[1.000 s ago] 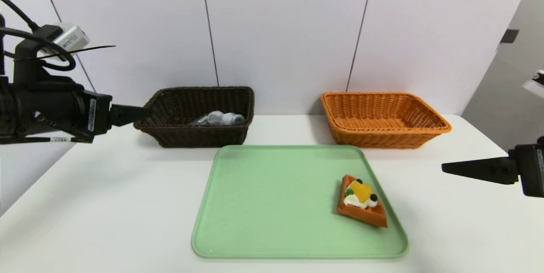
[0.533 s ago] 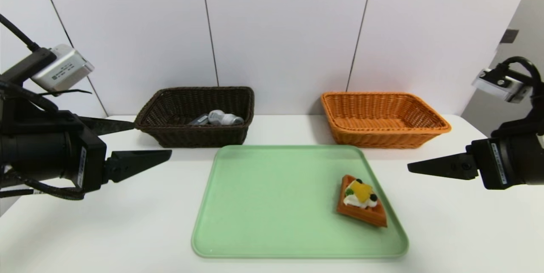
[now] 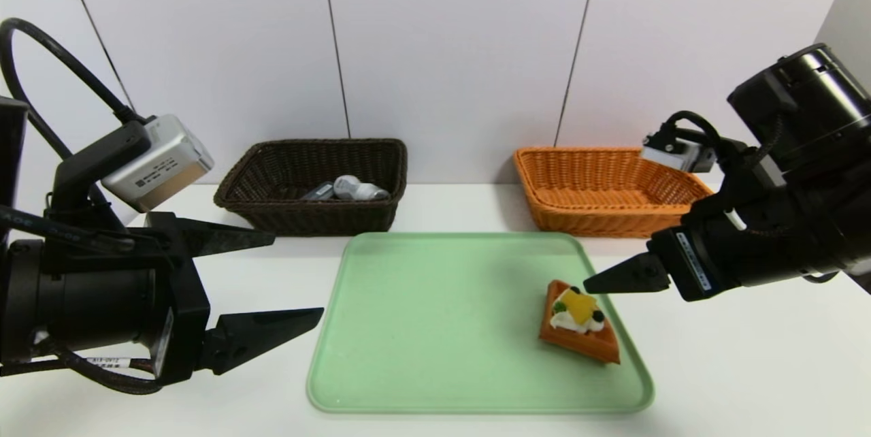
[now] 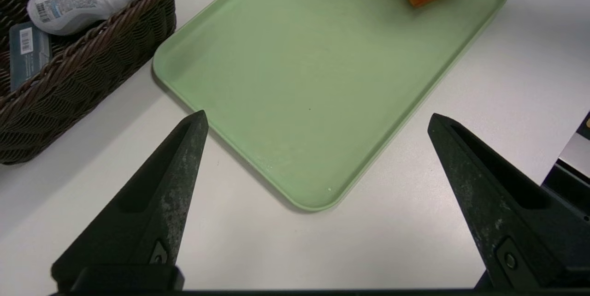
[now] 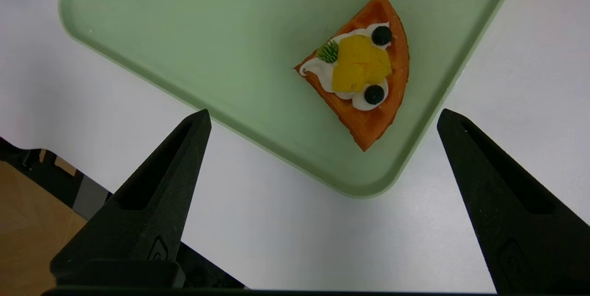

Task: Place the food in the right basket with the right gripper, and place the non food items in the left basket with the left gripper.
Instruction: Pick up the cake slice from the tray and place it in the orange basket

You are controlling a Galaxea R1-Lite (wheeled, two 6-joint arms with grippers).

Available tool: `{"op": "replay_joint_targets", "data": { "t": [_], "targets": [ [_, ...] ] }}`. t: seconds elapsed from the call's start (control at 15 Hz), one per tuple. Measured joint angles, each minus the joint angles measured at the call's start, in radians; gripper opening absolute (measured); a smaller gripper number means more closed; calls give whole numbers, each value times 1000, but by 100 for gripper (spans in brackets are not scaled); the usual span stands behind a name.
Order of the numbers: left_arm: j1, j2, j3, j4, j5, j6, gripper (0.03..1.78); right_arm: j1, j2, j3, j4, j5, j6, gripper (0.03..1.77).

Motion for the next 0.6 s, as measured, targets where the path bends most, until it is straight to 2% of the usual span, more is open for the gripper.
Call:
{"op": "replay_joint_targets", "data": {
  "t": [0.27,0.6],
  "targets": [
    [-19,9,10,-2,1,40,169,51,80,-43,36,-100,-2,170],
    [-19,13,8,-3,11,40,169,65,131,-65,86,-116,5,170]
  ]
}}
